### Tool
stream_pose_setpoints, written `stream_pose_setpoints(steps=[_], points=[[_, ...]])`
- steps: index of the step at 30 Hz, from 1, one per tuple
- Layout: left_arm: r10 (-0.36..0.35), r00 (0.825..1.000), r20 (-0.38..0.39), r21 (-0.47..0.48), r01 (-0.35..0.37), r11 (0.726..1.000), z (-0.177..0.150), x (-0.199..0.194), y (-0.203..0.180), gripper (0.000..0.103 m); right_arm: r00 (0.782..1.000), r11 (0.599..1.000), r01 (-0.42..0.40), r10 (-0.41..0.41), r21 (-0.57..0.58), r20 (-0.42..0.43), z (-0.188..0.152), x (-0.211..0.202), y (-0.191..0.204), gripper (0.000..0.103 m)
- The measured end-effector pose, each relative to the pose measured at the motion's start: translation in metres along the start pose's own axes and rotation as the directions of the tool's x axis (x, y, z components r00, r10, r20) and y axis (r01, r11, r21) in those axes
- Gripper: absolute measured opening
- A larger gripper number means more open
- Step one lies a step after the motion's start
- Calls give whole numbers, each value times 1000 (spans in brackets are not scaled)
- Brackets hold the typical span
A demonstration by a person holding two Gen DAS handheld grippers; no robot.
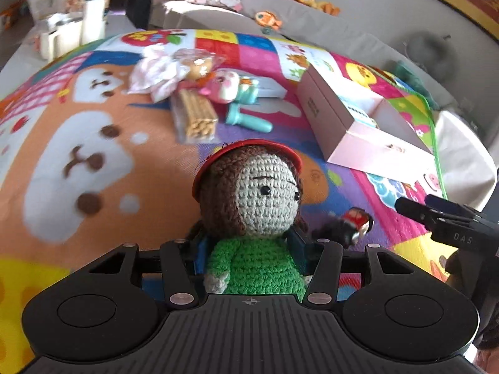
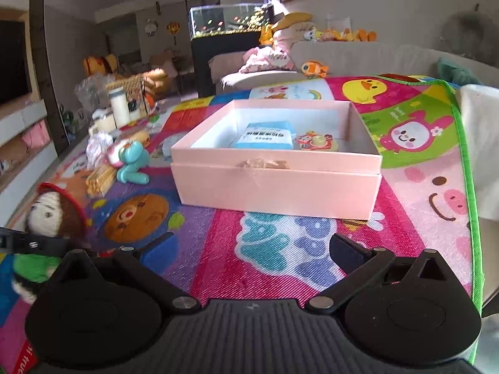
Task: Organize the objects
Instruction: 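Lift the crocheted doll with the left gripper, then carry the doll toward the pink box with left while right grasps the black-haired figurine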
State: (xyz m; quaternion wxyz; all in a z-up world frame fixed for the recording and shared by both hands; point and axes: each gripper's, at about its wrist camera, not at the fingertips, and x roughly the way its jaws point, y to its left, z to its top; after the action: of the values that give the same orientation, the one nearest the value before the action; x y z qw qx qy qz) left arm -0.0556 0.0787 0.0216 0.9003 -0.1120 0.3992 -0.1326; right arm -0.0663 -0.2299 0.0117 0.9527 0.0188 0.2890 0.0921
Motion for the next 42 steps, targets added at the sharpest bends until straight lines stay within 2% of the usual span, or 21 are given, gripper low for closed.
stream_pose_setpoints(steps=[3,5,8,10,11,12,14,21,27,31,34,37,42], points=[[-22,1000,16,-48,22,999,-2,-4,8,55,991,991,-127,125,-52,-36,1,-5,24,103],[-15,1000,18,-41,16,999,-1,-3,7,56,980,972,-198,193,-129,-49,0,-9,49,103],[-8,1000,28,-17,8,1000,-3,-4,5,56,971,949,-238,227,-208,-79,-2,-7,82,103],[-14,999,37,-24,14,1000,-5,-4,7,56,968,944,-245,225,-220,-114,-3,1,94,96],[-16,999,41,-28,17,999,-5,-4,7,56,966,943,-247,222,-222,-132,-3,5,98,89],[-18,999,44,-30,19,999,-5,-4,8,56,965,944,-245,216,-222,-148,-3,10,100,79],[-16,999,47,-27,17,999,-6,-4,7,56,962,945,-245,209,-216,-176,-4,13,102,65],[-6,998,62,-23,7,1000,-9,-4,5,56,978,958,-203,189,-203,-85,10,-29,79,64],[13,997,70,-11,-13,1000,-11,-4,1,55,994,976,-105,107,-191,3,14,-63,48,64],[38,998,51,40,-40,998,-4,-3,-11,53,997,987,-38,49,-158,63,13,-80,26,64],[-48,998,39,26,47,999,16,-1,-22,53,994,993,-13,26,-117,109,13,-86,11,65],[-127,990,66,66,123,990,49,2,-50,53,989,997,-3,14,-75,145,14,-86,-3,65],[-276,956,104,147,260,954,113,36,-114,53,985,1000,-21,21,-5,171,13,-79,-21,65]])
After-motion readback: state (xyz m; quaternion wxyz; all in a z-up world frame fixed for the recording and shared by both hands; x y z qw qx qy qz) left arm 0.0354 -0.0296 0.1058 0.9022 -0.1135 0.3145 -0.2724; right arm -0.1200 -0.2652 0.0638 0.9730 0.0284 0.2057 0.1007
